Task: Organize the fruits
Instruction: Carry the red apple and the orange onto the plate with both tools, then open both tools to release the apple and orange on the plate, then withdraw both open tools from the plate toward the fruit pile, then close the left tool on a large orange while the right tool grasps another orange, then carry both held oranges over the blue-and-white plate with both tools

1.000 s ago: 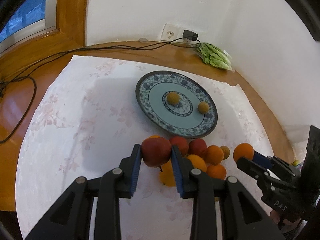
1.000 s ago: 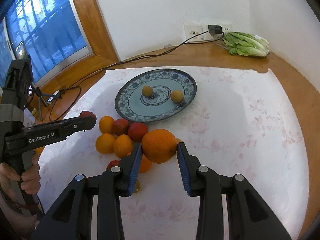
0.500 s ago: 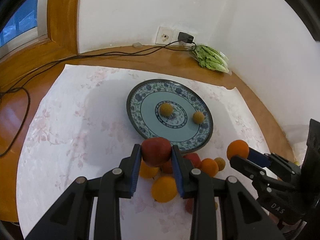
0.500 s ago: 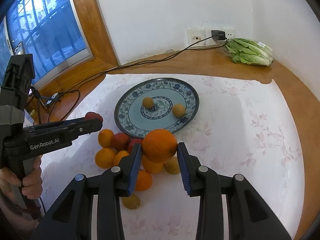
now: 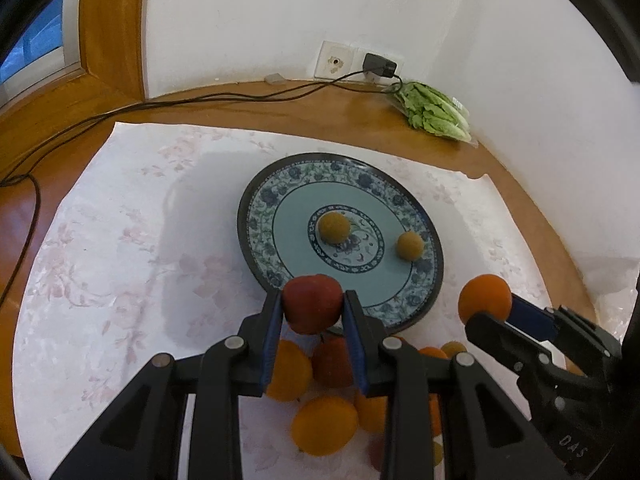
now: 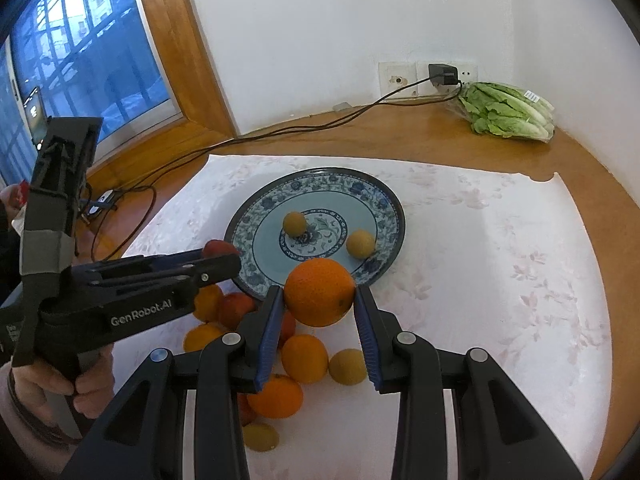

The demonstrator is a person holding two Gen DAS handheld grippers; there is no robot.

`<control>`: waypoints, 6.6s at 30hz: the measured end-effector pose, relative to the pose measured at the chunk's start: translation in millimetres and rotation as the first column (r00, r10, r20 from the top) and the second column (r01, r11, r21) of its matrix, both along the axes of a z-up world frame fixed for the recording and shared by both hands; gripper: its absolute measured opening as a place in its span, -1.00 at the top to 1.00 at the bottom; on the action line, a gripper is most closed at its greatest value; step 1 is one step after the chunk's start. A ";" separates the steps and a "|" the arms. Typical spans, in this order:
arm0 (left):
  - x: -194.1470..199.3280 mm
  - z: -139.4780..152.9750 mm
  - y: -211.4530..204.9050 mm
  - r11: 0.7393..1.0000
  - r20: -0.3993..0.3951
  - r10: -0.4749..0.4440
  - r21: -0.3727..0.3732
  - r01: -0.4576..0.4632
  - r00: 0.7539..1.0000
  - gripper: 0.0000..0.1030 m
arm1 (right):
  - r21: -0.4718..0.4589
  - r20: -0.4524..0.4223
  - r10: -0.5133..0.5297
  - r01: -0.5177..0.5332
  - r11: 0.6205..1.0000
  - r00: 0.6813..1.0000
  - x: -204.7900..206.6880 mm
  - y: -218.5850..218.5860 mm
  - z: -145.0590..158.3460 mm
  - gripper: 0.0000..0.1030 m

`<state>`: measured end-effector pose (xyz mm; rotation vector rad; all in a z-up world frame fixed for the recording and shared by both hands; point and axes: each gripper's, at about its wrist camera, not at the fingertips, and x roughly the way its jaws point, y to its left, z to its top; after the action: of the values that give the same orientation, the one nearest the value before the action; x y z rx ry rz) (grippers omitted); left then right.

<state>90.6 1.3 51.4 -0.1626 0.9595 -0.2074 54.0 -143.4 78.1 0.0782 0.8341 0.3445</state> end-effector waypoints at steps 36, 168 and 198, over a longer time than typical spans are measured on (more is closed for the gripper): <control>49.1 -23.9 -19.8 0.999 0.004 -0.032 0.002 0.032 0.999 0.40 | -0.013 -0.018 -0.003 0.003 1.000 1.000 62.2 2.2 -39.0 0.28; -68.2 -17.7 14.1 0.998 -0.056 -0.053 0.027 0.055 0.997 0.28 | 0.041 -0.130 -0.006 0.011 0.999 0.992 -44.5 5.5 -29.5 0.08; -67.2 -20.6 11.9 0.998 -0.055 -0.058 0.028 0.060 0.997 0.29 | 0.155 -0.185 -0.013 0.043 0.987 0.983 -32.4 3.1 -42.0 0.25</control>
<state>23.3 13.3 30.8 -0.1131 1.0219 -0.2442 21.6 -140.3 36.0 0.2729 0.9864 0.3804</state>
